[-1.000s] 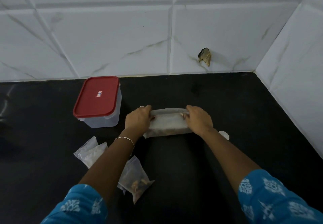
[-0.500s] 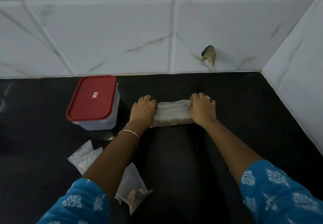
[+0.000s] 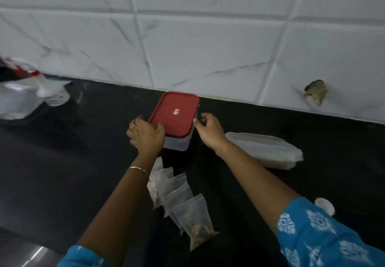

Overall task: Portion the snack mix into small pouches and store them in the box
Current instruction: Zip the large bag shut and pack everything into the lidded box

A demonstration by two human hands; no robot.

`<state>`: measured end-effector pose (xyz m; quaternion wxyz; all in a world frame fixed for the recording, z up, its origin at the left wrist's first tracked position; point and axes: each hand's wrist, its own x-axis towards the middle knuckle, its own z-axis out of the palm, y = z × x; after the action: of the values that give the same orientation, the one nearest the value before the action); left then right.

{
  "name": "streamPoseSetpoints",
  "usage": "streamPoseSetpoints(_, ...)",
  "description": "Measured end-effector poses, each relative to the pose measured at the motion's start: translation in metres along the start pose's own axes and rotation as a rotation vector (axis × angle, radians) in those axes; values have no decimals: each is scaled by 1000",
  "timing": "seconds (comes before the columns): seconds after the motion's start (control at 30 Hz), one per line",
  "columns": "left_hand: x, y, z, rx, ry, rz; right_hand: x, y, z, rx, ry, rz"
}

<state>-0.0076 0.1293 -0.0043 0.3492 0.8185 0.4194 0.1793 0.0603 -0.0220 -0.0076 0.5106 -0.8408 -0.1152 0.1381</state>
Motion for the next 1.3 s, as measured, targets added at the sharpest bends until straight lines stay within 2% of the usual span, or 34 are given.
streamPoseSetpoints(0.07, 10, -8, -6, 3, -100, -125, 5, -2, 19, 106, -9, 79)
streamPoseSetpoints(0.17, 13, -13, -10, -63, -230, -147, 9, 3, 31, 132, 13, 101)
streamPoseSetpoints(0.27, 8, -12, -15, -225, -257, -160, 6, 1, 30, 98, 64, 75)
streamPoseSetpoints(0.47, -19, 11, -29, -599, -230, -1, -18, -11, 12, 225, 174, 6)
streamPoseSetpoints(0.57, -33, 22, -36, -652, -257, 52, -45, -15, -9, 324, 256, -13)
streamPoseSetpoints(0.77, -74, 40, -30, -638, -435, 104, -116, -2, -63, 400, 436, -34)
streamPoseSetpoints(0.93, -109, 45, -6, -501, -607, 249, -169, 34, -86, 313, 735, 70)
streamPoseSetpoints(1.03, -129, 45, 11, -410, -682, 310, -198, 55, -97, 283, 850, 87)
streamPoseSetpoints(1.13, -145, 43, 29, -352, -737, 364, -226, 75, -105, 280, 847, 120)
streamPoseSetpoints(1.3, -152, 38, 57, -253, -829, 458, -256, 102, -104, 145, 785, 237)
